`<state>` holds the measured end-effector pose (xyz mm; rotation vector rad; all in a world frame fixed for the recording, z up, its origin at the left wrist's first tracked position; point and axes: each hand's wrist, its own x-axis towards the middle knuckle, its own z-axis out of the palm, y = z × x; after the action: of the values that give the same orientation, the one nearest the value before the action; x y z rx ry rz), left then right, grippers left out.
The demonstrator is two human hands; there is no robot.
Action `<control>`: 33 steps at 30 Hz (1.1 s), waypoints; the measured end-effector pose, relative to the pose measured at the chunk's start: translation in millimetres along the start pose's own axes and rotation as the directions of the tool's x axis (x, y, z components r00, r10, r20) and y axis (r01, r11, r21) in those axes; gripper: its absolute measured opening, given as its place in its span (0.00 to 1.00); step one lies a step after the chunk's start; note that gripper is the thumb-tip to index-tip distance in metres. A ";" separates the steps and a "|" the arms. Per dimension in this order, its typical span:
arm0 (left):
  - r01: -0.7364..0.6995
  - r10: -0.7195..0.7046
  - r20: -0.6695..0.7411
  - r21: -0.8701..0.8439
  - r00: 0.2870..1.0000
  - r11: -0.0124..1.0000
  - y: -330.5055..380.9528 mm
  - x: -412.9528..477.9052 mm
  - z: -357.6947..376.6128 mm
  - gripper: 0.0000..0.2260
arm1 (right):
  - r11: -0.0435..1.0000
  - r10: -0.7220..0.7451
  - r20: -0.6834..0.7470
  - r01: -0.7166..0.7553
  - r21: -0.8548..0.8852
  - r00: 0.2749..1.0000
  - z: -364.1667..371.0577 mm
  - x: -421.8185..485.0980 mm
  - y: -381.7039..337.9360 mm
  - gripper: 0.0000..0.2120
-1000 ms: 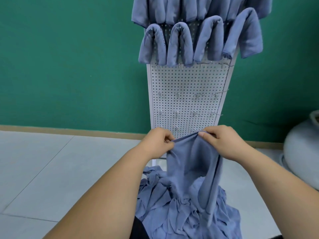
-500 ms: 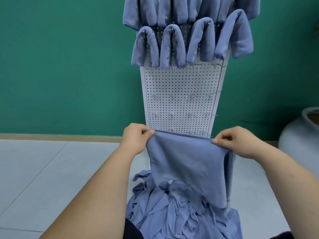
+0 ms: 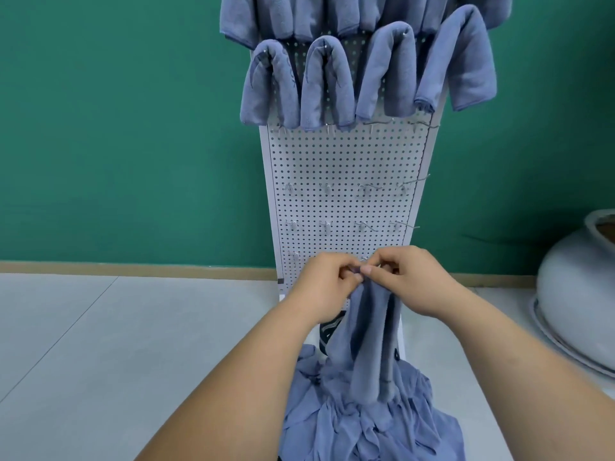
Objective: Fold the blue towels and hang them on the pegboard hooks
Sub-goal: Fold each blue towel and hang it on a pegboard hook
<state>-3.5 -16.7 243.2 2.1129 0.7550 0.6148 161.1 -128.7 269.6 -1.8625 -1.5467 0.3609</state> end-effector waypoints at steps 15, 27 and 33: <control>0.306 -0.263 -0.368 0.063 0.892 0.950 -71.0 43.6 -40.6 0.07 | 0.977 0.187 -0.033 -0.189 -0.101 0.982 -36.1 19.8 88.8 0.05; 0.078 -0.076 0.039 -0.068 0.996 0.995 -45.0 42.7 -2.5 0.07 | 0.999 -0.011 0.046 0.013 -0.035 0.999 5.5 43.5 30.7 0.04; 0.160 -0.154 -0.222 0.010 0.963 0.987 -60.0 39.2 -32.0 0.06 | 0.995 0.089 0.027 -0.087 -0.044 0.996 -9.5 39.6 43.7 0.05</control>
<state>-14.7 57.4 219.7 2.0063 1.0494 0.7642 210.0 -97.1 256.2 -1.9713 -1.5056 0.3990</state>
